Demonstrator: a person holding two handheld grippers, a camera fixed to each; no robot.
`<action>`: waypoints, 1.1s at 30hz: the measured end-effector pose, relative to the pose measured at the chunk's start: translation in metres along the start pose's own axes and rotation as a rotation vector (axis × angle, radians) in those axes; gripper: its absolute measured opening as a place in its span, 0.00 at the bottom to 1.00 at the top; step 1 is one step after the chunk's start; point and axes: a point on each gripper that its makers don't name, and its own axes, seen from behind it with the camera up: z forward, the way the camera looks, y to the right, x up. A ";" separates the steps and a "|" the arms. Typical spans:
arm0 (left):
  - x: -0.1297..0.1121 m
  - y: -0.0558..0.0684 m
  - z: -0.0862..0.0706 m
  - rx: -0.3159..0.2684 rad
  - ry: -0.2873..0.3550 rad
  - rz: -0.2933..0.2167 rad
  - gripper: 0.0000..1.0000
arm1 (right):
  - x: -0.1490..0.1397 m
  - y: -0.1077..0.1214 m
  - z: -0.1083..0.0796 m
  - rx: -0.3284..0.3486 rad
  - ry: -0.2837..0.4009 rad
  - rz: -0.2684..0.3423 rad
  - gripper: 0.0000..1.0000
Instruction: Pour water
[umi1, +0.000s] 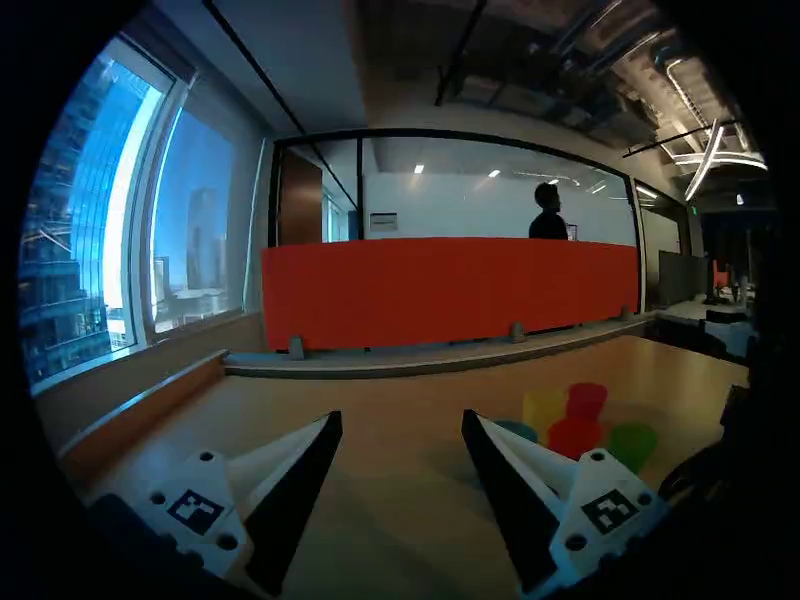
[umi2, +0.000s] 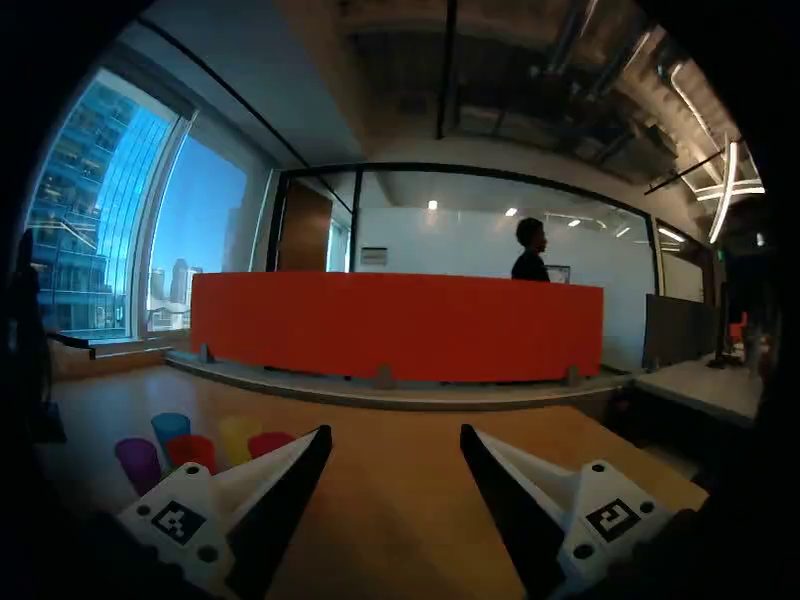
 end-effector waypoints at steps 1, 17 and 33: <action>0.002 0.000 -0.001 0.006 0.008 0.005 0.89 | 0.001 0.000 0.000 -0.001 0.001 0.002 0.99; 0.008 0.003 -0.003 0.052 0.070 0.004 0.89 | 0.007 -0.018 0.005 0.038 -0.004 0.049 0.99; -0.009 -0.008 -0.006 0.091 0.085 -0.010 0.89 | 0.005 -0.016 -0.003 0.011 -0.038 0.020 0.99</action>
